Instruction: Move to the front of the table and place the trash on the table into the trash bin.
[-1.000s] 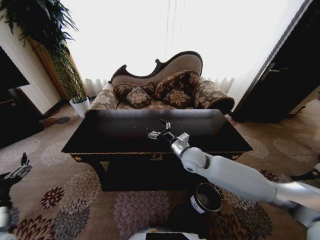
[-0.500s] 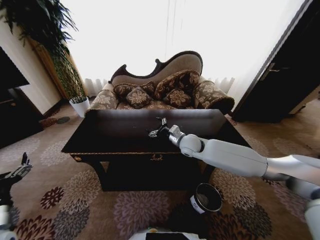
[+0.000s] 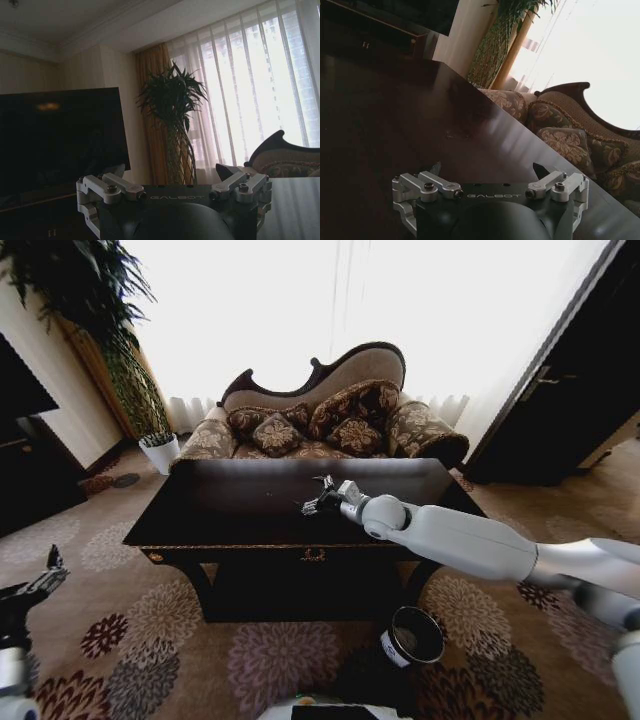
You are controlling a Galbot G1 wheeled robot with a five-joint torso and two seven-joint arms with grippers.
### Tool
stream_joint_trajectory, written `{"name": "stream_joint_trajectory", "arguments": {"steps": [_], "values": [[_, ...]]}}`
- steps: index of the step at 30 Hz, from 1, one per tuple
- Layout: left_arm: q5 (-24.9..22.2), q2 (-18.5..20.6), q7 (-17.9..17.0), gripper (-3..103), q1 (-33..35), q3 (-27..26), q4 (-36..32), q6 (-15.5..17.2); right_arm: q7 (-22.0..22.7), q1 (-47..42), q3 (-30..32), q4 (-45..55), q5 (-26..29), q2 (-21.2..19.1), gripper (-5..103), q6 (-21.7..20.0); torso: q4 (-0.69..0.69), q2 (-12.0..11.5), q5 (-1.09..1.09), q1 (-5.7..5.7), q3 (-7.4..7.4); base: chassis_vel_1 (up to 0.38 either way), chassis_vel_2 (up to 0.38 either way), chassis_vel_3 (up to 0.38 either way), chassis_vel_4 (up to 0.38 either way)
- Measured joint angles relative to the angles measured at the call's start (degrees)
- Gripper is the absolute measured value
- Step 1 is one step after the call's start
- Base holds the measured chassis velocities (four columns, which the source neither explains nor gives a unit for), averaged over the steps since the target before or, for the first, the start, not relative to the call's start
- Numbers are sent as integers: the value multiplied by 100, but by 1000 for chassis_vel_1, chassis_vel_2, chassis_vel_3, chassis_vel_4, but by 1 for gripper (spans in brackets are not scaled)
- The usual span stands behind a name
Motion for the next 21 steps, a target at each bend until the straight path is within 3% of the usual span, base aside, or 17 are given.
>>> {"name": "stream_joint_trajectory", "arguments": {"steps": [10,21], "values": [[-27,94,1,100,-28,7,69,-16,-298,291,-412,-213,105,-120,100,-232,0,0,0,0,0,0,0,0,0],[-34,96,3,100,-41,27,86,-38,-338,193,-402,-204,373,-260,100,-345,0,0,0,0,-1,0,0,0,0]]}}
